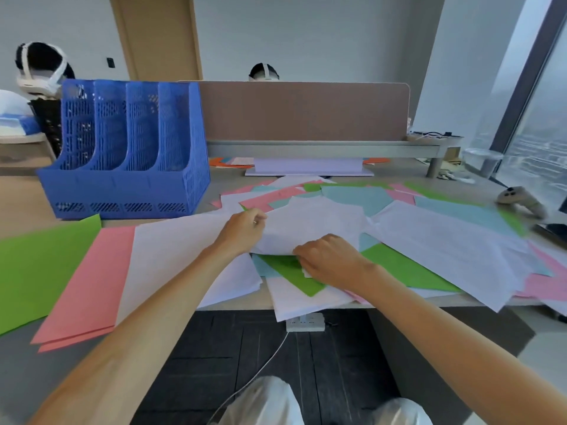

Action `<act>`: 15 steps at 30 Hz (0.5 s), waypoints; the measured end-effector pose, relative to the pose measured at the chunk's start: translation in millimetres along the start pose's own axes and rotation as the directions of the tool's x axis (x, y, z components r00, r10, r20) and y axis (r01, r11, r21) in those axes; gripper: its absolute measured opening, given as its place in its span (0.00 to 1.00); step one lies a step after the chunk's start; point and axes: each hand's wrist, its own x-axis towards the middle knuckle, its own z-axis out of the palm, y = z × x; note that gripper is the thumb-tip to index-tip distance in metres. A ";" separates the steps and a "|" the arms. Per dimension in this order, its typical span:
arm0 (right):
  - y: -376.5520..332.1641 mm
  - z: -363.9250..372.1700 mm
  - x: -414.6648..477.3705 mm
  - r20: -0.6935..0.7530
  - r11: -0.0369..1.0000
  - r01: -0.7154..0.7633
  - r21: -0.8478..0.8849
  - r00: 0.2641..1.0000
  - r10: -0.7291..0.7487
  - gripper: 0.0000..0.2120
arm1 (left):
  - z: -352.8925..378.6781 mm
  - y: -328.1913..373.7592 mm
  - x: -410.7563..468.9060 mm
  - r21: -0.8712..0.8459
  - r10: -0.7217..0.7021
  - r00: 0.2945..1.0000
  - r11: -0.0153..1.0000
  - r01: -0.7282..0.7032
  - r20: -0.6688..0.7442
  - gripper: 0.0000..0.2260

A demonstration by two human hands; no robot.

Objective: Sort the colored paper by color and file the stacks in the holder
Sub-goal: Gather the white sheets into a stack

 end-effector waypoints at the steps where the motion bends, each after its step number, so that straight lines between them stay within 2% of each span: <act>1: 3.8 -1.1 -3.0 -0.021 1.000 0.015 -0.008 1.000 -0.015 0.09 | -1.0 0.5 2.1 -0.014 -0.016 0.999 1.000 0.016 -0.032 0.12; 4: 19.2 -9.9 -18.5 -0.020 0.996 -0.052 0.073 0.998 0.053 0.12 | -5.0 8.0 5.2 -0.091 -0.084 0.992 0.993 0.075 -0.093 0.12; 6: 28.7 -17.3 -31.9 0.042 0.940 -0.244 0.237 0.970 0.241 0.21 | -3.3 14.5 6.1 -0.129 -0.126 0.990 0.984 0.119 -0.055 0.13; 7: 32.2 -18.7 -37.6 0.063 0.875 -0.360 0.324 0.931 0.359 0.26 | -0.7 18.4 5.9 -0.126 -0.147 0.989 0.981 0.145 -0.008 0.13; 8: 36.1 -19.0 -41.3 0.083 0.787 -0.463 0.408 0.877 0.473 0.28 | 2.6 22.3 5.2 -0.110 -0.164 0.985 0.980 0.168 0.044 0.14; 10: 48.2 -15.3 -41.9 0.184 0.556 -0.617 0.557 0.744 0.642 0.24 | 11.7 29.1 4.1 -0.065 -0.204 0.967 0.974 0.216 0.154 0.16; 12: 57.8 -11.0 -39.2 0.357 0.283 -0.679 0.678 0.640 0.680 0.17 | 20.3 34.0 5.4 -0.014 -0.238 0.944 0.969 0.248 0.229 0.20; 13: 60.6 -10.1 -37.8 0.414 0.174 -0.675 0.717 0.613 0.673 0.15 | 22.5 36.1 6.6 0.035 -0.254 0.935 0.967 0.253 0.247 0.21; 15: 63.3 -11.5 -36.9 0.443 0.060 -0.645 0.761 0.586 0.679 0.15 | 24.2 35.9 10.5 0.152 -0.276 0.932 0.958 0.244 0.237 0.24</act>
